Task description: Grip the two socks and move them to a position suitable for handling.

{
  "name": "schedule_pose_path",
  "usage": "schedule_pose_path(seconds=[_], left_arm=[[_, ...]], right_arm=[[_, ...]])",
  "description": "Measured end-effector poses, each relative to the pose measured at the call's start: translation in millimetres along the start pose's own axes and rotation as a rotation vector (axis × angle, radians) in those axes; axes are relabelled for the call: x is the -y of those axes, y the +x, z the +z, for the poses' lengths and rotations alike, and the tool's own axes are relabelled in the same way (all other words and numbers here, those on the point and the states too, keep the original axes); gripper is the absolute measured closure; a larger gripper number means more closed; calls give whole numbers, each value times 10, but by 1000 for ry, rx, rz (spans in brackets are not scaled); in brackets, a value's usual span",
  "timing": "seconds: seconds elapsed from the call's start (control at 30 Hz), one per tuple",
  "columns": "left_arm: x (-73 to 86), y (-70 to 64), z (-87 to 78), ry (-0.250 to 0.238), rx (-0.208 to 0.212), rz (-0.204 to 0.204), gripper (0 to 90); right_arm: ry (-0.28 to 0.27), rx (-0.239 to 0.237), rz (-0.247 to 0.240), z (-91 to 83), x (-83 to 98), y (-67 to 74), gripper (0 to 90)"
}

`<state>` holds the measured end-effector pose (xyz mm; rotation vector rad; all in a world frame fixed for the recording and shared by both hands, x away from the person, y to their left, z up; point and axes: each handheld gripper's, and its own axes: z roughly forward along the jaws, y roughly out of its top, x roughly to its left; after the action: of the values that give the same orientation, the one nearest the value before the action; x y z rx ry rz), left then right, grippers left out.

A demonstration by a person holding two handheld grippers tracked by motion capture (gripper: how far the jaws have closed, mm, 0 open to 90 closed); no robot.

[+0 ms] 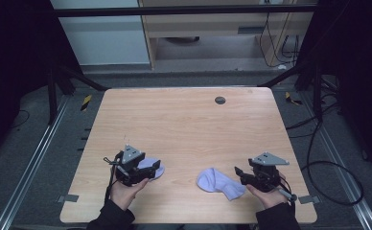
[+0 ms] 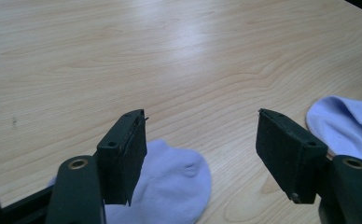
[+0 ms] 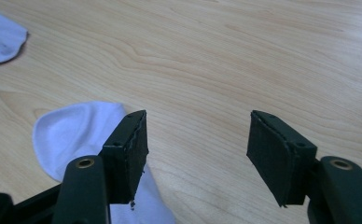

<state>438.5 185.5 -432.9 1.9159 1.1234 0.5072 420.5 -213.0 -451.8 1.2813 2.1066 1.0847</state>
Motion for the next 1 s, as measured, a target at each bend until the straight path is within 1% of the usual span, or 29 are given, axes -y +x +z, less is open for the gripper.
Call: schedule_pose_path(seconds=[0.07, 0.2, 0.23, 0.37, 0.4, 0.43, 0.47, 0.5, 0.6, 0.67, 0.7, 0.73, 0.77, 0.8, 0.9, 1.0], left_arm=[[-10, -62, 35, 4, 10, 10, 323], [-32, -201, 123, 11, 31, 30, 326], [-35, -218, 133, 10, 33, 32, 330], [-49, -363, 213, 28, 52, 59, 349], [-50, -406, 236, 36, 56, 67, 353], [-46, -477, 278, 43, 61, 79, 359], [-46, -477, 278, 43, 61, 79, 368], [-43, -514, 299, 52, 63, 92, 368], [-31, -592, 353, 63, 69, 108, 373], [-26, -637, 390, 71, 74, 113, 378], [-26, -637, 390, 71, 74, 113, 379], [-20, -675, 426, 80, 77, 119, 382], [-20, -675, 426, 80, 77, 119, 385], [-18, -703, 449, 86, 80, 121, 387], [-14, -735, 472, 90, 84, 123, 398], [-3, -814, 528, 108, 93, 136, 412]], right_arm=[[1, -6, -16, -9, -5, 23, 382], [6, -20, -25, -34, 10, 50, 386], [7, -23, -31, -43, 20, 54, 388], [12, -30, -39, -76, 54, 59, 403], [15, -31, -40, -85, 65, 60, 415], [17, -38, -39, -94, 79, 64, 427], [17, -38, -39, -94, 79, 64, 427], [26, -45, -43, -106, 102, 72, 452], [43, -58, -53, -114, 133, 101, 482], [51, -72, -60, -107, 147, 127, 498], [51, -72, -60, -107, 147, 127, 498], [63, -85, -70, -93, 159, 158, 515], [72, -91, -69, -91, 162, 176, 524], [78, -98, -70, -85, 166, 191, 533], [83, -108, -76, -74, 175, 214, 551], [99, -125, -93, -60, 202, 255, 577]])
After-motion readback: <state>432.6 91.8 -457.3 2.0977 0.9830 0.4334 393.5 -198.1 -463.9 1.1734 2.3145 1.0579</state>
